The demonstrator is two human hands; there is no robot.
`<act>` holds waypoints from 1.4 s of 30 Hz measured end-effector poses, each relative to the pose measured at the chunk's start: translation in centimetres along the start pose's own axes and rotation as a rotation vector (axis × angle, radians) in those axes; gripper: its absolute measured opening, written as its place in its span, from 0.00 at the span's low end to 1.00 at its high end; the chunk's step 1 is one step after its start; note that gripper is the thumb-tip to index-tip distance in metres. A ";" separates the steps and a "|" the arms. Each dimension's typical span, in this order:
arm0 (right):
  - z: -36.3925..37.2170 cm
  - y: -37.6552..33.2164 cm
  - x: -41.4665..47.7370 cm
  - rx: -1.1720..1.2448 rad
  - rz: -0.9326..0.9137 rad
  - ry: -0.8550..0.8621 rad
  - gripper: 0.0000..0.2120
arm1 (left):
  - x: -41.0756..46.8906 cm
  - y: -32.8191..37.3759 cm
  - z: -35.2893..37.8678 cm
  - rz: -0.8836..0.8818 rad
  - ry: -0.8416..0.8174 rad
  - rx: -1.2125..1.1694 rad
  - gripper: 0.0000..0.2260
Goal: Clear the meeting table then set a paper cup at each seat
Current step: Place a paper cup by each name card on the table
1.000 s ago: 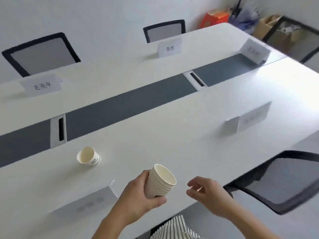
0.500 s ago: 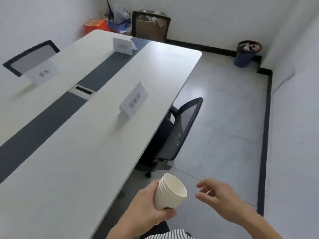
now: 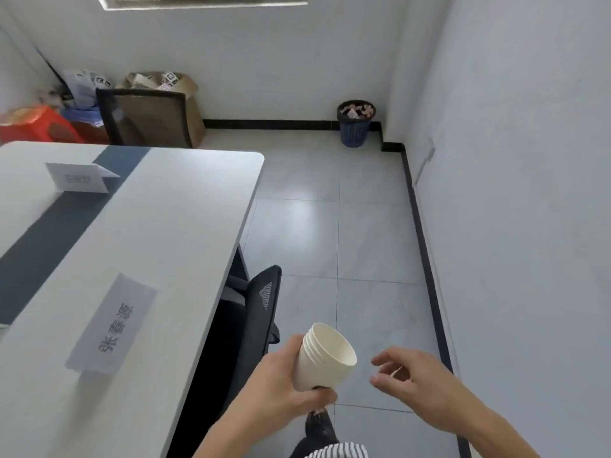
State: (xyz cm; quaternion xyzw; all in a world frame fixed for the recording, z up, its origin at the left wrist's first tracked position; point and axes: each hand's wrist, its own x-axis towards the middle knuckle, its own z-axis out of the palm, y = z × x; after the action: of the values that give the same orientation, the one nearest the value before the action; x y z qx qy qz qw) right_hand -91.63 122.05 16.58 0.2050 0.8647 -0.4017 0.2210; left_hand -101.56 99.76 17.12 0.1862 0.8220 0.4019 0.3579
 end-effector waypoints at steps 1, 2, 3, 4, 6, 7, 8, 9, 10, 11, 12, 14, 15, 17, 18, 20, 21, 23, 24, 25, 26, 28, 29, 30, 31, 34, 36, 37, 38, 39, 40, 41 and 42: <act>-1.8 -0.7 1.1 0.013 0.000 0.034 0.12 | 1.9 1.1 -0.8 0.011 -0.011 0.013 0.24; -3.5 -1.0 2.3 0.022 -0.007 0.072 0.12 | 3.8 2.1 -1.6 0.028 -0.015 0.046 0.24; -5.0 -1.3 3.4 0.023 -0.014 0.100 0.12 | 5.5 3.1 -2.4 0.040 -0.017 0.083 0.25; -6.4 -1.5 4.5 0.031 -0.017 0.123 0.12 | 7.0 4.0 -3.1 0.046 -0.017 0.100 0.25; -8.6 -1.5 6.8 0.074 -0.027 0.159 0.12 | 10.0 5.4 -4.4 0.057 0.002 0.092 0.24; -9.5 -1.5 8.0 0.084 -0.028 0.152 0.12 | 11.4 5.9 -4.8 0.051 0.012 0.078 0.24; -10.4 -1.5 9.2 0.082 -0.030 0.128 0.12 | 12.8 6.4 -5.2 0.037 0.018 0.059 0.23; -11.4 -1.5 10.7 0.066 -0.031 0.091 0.12 | 14.2 6.7 -5.5 0.018 0.022 0.044 0.24; -12.5 -1.4 12.3 0.044 -0.029 0.045 0.12 | 15.7 6.9 -5.8 -0.004 0.023 0.036 0.24; -13.8 -1.2 14.2 0.023 -0.032 0.001 0.12 | 17.3 7.1 -5.9 -0.022 0.026 0.031 0.24; -15.1 -1.0 16.2 -0.001 -0.044 -0.030 0.12 | 19.0 7.3 -6.1 -0.035 0.037 0.023 0.24; -18.1 -1.2 20.4 -0.044 -0.079 -0.056 0.12 | 22.2 8.2 -6.5 -0.059 0.083 0.008 0.23; -19.9 -1.6 22.7 -0.057 -0.097 -0.057 0.12 | 23.8 8.9 -6.9 -0.076 0.114 -0.003 0.22; -23.5 -2.5 26.9 -0.085 -0.142 -0.055 0.13 | 27.1 10.6 -7.7 -0.099 0.171 -0.019 0.22; -25.1 -3.2 28.9 -0.095 -0.165 -0.055 0.13 | 28.5 11.7 -8.2 -0.102 0.194 -0.020 0.23; -27.9 -5.0 33.0 -0.109 -0.214 -0.048 0.13 | 30.9 13.6 -9.3 -0.094 0.257 -0.036 0.24; -29.1 -6.0 34.9 -0.134 -0.242 -0.058 0.13 | 31.9 14.3 -9.9 -0.095 0.298 -0.041 0.24; -30.6 -8.4 38.3 -0.231 -0.312 -0.120 0.12 | 33.2 14.8 -11.0 -0.127 0.373 -0.066 0.26; -31.1 -9.7 39.9 -0.265 -0.351 -0.148 0.11 | 33.6 14.6 -11.5 -0.151 0.407 -0.092 0.26; -31.4 -11.0 41.3 -0.271 -0.388 -0.167 0.10 | 33.9 14.4 -11.9 -0.180 0.434 -0.118 0.27; -31.5 -12.3 42.6 -0.256 -0.419 -0.186 0.10 | 34.1 14.0 -12.4 -0.214 0.454 -0.141 0.27; -31.1 -14.9 44.8 -0.251 -0.466 -0.243 0.10 | 34.7 13.2 -13.8 -0.276 0.497 -0.175 0.26; -30.8 -16.3 45.9 -0.265 -0.494 -0.275 0.11 | 35.1 12.8 -14.7 -0.296 0.529 -0.187 0.26; -30.2 -17.6 47.2 -0.273 -0.522 -0.304 0.12 | 35.6 12.3 -15.8 -0.308 0.564 -0.194 0.25; -29.7 -18.9 48.3 -0.275 -0.550 -0.329 0.12 | 36.1 11.8 -16.9 -0.317 0.594 -0.202 0.24; -28.6 -22.9 50.8 -0.267 -0.602 -0.380 0.12 | 37.9 11.0 -20.4 -0.318 0.663 -0.234 0.25; -28.1 -25.7 52.2 -0.228 -0.626 -0.413 0.10 | 39.1 10.9 -23.0 -0.308 0.706 -0.268 0.26; -28.0 -27.1 53.0 -0.206 -0.633 -0.426 0.09 | 39.8 10.9 -24.3 -0.298 0.722 -0.277 0.27; -27.8 -28.3 54.0 -0.197 -0.644 -0.428 0.08 | 40.5 10.7 -25.4 -0.290 0.733 -0.264 0.27; -27.7 -29.4 54.9 -0.204 -0.656 -0.431 0.08 | 41.0 10.7 -26.4 -0.295 0.736 -0.242 0.28; -27.5 -30.3 55.7 -0.199 -0.656 -0.441 0.07 | 41.4 10.7 -27.1 -0.303 0.737 -0.237 0.28; -27.2 -31.2 56.5 -0.173 -0.650 -0.458 0.07 | 41.6 10.5 -27.8 -0.310 0.745 -0.244 0.29; -26.8 -31.9 57.3 -0.143 -0.638 -0.485 0.06 | 41.7 10.3 -28.3 -0.315 0.759 -0.257 0.29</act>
State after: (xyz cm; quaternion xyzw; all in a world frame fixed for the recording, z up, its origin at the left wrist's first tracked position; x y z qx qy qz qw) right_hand -161.32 134.33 20.07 -0.1901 0.8335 -0.4257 0.2966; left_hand -150.38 115.83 18.92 -0.1490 0.8570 0.4816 0.1075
